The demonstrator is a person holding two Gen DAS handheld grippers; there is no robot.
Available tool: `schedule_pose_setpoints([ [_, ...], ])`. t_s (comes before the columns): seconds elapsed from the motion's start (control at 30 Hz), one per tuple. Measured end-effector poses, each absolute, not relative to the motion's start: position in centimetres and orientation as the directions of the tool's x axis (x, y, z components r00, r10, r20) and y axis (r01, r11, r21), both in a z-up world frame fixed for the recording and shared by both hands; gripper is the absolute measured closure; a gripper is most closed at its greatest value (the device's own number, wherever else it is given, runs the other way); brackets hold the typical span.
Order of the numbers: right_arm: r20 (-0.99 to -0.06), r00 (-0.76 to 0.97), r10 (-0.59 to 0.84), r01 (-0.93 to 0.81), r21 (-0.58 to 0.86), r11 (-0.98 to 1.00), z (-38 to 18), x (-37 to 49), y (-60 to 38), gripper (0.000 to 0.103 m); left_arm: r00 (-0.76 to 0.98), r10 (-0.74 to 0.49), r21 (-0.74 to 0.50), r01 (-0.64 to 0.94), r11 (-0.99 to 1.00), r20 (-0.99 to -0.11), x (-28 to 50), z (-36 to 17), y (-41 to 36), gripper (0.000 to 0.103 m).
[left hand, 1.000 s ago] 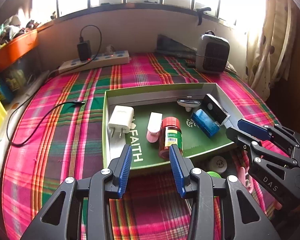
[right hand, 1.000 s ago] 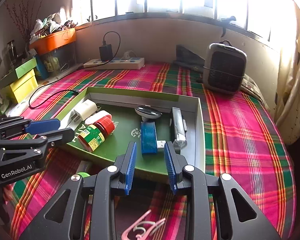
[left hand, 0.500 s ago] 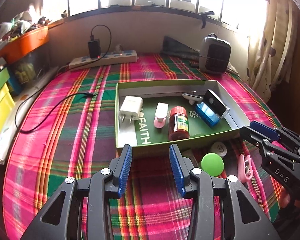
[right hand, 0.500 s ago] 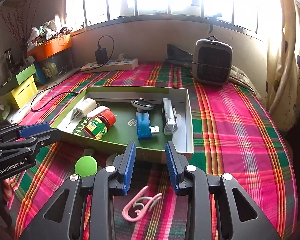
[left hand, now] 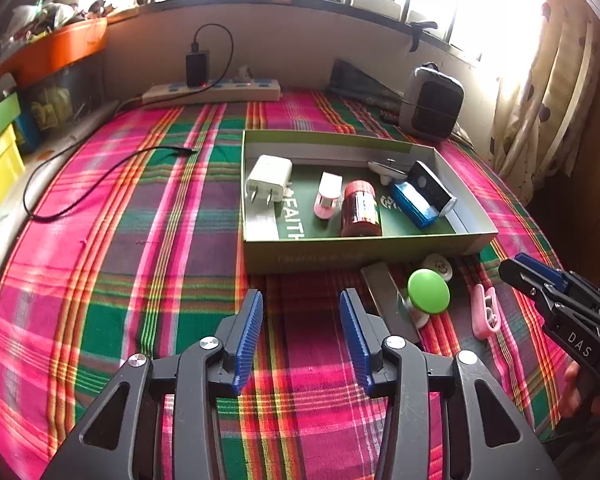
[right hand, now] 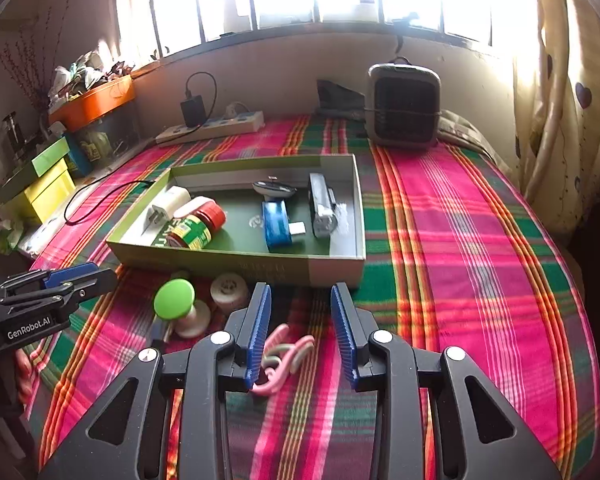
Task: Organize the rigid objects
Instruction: 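Withdraw both open tools from the tray, then close the right tool on the pink plastic hook while the left tool approaches the green knob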
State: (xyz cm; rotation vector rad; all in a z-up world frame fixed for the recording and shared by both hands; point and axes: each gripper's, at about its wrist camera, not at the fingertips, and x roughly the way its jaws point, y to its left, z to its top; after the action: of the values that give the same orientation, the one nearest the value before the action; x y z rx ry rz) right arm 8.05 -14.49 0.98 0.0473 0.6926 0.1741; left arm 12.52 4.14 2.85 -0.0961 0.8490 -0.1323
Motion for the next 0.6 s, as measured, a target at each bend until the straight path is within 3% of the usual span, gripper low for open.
schedule_pose_setpoints([
  [0.27, -0.657, 0.728, 0.197, -0.154, 0.124, 0.98, 0.0, 7.3, -14.3, 0.068, 0.64, -0.187, -0.172, 0.086, 0.981, -0.746, 12.3, 2.3, 4.3, 0.061],
  [0.33, -0.665, 0.721, 0.196, -0.158, 0.118, 0.98, -0.2, 7.3, -13.9, 0.045, 0.637, -0.194, -0.179, 0.09, 0.98, -0.746, 12.3, 2.2, 4.3, 0.061],
  [0.37, -0.669, 0.717, 0.197, -0.159, 0.118, 0.98, -0.3, 7.3, -13.8, 0.041, 0.637, -0.196, -0.181, 0.09, 0.979, -0.745, 12.3, 2.2, 4.4, 0.06],
  [0.6, -0.706, 0.69, 0.159, -0.139, 0.086, 0.987, -1.2, 7.6, -12.6, 0.04, 0.629, -0.217, -0.196, 0.104, 0.975, -0.747, 12.3, 1.9, 4.3, 0.06],
])
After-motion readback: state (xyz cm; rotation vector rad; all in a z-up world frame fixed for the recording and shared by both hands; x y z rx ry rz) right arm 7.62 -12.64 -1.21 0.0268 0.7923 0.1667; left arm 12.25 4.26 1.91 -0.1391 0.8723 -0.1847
